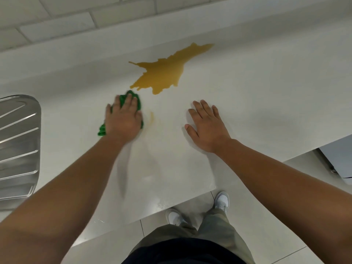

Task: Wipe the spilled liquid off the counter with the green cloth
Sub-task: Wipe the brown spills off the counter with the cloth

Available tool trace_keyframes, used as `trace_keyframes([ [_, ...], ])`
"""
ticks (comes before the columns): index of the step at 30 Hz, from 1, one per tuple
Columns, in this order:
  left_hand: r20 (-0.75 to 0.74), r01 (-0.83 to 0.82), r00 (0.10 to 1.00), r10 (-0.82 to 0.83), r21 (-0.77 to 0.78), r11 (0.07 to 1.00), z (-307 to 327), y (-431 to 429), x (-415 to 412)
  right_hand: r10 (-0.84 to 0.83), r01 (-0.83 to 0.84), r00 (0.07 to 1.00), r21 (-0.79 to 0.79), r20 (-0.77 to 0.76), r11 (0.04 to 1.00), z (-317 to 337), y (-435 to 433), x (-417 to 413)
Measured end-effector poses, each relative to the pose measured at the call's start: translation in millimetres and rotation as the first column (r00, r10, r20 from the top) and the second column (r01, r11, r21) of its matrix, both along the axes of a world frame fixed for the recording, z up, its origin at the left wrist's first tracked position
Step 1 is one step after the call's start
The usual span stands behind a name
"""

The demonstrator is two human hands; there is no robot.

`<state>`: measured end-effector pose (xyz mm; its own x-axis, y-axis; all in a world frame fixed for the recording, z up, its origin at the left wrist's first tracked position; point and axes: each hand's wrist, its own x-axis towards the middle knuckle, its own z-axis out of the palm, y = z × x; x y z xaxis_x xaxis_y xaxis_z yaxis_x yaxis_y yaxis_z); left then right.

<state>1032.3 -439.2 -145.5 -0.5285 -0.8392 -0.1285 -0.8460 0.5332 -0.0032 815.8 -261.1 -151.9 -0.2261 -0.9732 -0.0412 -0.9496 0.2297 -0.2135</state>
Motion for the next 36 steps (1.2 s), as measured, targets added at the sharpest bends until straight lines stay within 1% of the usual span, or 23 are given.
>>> trace_keyframes([
  [2,-0.001,0.149,0.989,-0.149,0.012,0.989,2,34,-13,0.0,0.0,1.0,0.003,-0.001,1.0,1,-1,-2],
  [5,0.02,0.376,0.926,-0.377,0.034,0.926,3,79,7,0.001,-0.001,1.0,0.015,0.001,1.0,1,-1,-6],
  [7,0.019,0.447,0.894,-0.448,0.052,0.893,2,83,35,-0.001,0.001,1.0,0.022,0.007,1.0,-1,0,-11],
  [9,0.015,0.415,0.909,-0.416,0.045,0.909,1,61,58,0.0,0.0,1.0,0.029,0.012,1.0,-1,2,-13],
  [11,0.022,0.298,0.954,-0.299,0.035,0.954,0,27,65,-0.001,0.0,1.0,0.034,0.018,0.999,-2,3,-14],
  [13,0.037,0.159,0.987,-0.159,0.019,0.987,-2,-3,53,-0.009,0.008,1.0,0.025,0.021,1.0,-1,4,-15],
  [15,0.053,0.046,0.998,-0.046,0.002,0.999,-4,-17,26,-0.012,0.012,1.0,0.019,0.023,1.0,-1,3,-16],
  [17,0.057,0.018,0.998,-0.017,-0.006,1.0,-3,-10,-5,-0.019,0.018,0.999,0.019,0.031,1.0,-1,2,-16],
  [19,0.038,0.094,0.995,-0.093,-0.014,0.996,0,12,-29,-0.023,0.022,0.999,0.027,0.03,0.999,-1,0,-16],
  [22,0.013,0.304,0.953,-0.304,0.022,0.953,3,60,-37,-0.019,0.019,1.0,0.025,0.021,1.0,-3,-2,-16],
  [25,-0.001,0.5,0.866,-0.5,0.034,0.866,4,96,-4,-0.008,0.007,1.0,0.029,0.012,1.0,-4,-1,-17],
  [27,0.001,0.533,0.846,-0.533,0.039,0.845,1,91,27,-0.003,0.003,1.0,0.028,0.013,1.0,-3,0,-18],
  [29,0.014,0.469,0.883,-0.47,0.04,0.882,0,66,49,-0.002,0.002,0.999,0.026,0.032,1.0,-2,3,-19],
  [31,0.021,0.307,0.951,-0.307,0.031,0.951,1,36,55,-0.001,0.001,0.999,0.015,0.047,1.0,-1,6,-20],
  [32,0.023,0.211,0.977,-0.212,0.026,0.977,1,23,50,-0.003,0.003,0.999,0.006,0.048,1.0,0,9,-21],
  [34,0.035,0.054,0.998,-0.054,0.01,0.998,0,12,27,-0.005,0.005,0.998,-0.007,0.06,1.0,2,14,-23],
  [36,0.035,0.003,0.999,-0.003,0.0,1.0,-1,25,-8,-0.012,0.014,0.997,-0.023,0.079,1.0,3,23,-24],
])
